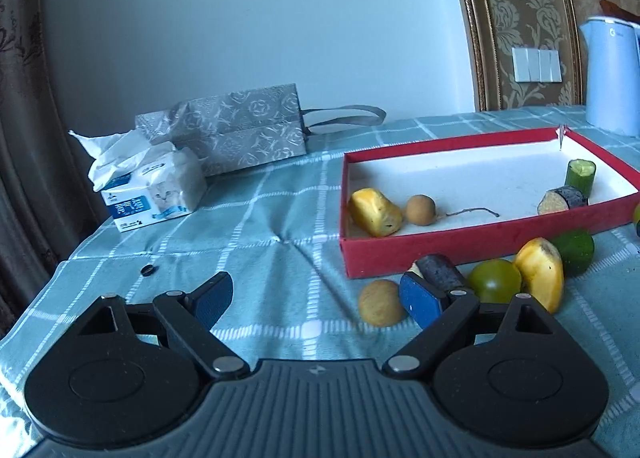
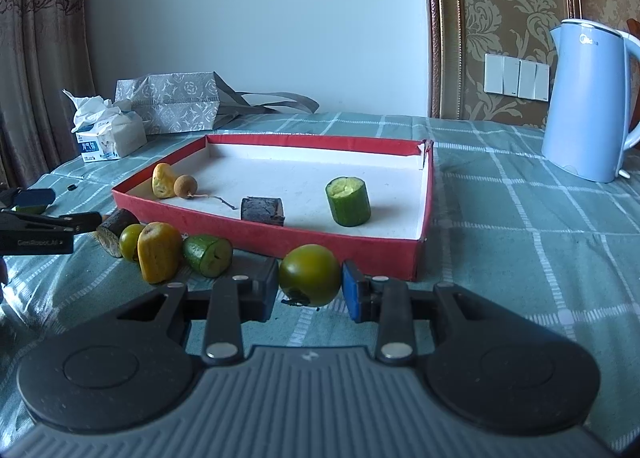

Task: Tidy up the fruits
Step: 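Grasp a brown longan on the cloth with the left gripper while the right holds the lime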

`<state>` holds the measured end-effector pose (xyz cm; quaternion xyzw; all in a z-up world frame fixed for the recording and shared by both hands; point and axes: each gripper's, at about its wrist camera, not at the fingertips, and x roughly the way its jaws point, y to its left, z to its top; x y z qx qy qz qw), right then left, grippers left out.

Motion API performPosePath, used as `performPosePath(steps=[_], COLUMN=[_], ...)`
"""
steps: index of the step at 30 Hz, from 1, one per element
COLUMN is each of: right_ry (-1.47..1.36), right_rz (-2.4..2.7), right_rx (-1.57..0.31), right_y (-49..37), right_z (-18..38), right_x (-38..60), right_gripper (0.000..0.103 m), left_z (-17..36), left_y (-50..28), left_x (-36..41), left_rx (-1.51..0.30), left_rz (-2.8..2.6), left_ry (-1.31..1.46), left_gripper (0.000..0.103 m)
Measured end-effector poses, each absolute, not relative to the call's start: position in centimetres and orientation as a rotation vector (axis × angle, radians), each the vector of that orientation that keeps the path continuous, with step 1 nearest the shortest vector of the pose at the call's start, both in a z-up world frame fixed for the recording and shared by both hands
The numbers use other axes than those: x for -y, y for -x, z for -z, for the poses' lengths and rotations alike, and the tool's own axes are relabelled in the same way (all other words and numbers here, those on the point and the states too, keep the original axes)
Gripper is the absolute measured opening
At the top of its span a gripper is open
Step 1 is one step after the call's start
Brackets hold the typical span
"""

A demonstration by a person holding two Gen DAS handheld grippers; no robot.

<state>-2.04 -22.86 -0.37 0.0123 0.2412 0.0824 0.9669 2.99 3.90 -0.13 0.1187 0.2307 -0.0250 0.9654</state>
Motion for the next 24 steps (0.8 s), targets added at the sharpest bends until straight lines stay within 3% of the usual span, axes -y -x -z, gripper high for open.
performPosePath(steps=[11,13,18,21,24], right_ry=[-0.035,-0.036,-0.047,-0.050,-0.054], right_rz=[-0.174,-0.174,-0.175,-0.175,-0.175], right_rx=[-0.482,-0.481,-0.477,-0.475,-0.477], right_y=[2.1,2.2,2.2,2.2,2.1], right_z=[0.3,0.3,0.3,0.2,0.3], right_x=[22.9,22.9,23.1,23.2,23.3], right_gripper=[0.032,0.032,0.032,0.032,0.032], left_z=[0.8,0.9,1.0,1.0,0.9], left_y=[-5.4,-5.5,-5.1,-5.1,-4.8], left_x=[-3.3,-3.2,-2.6,-2.4,-2.9], left_rx=[-0.558,-0.568,-0.565,-0.565,-0.568], left_rz=[0.025,0.049,0.075,0.087,0.105], left_ry=[-0.252,-0.246,-0.244,-0.249,-0.217], left_gripper=[0.088,0.071,0.043,0.037,0.039])
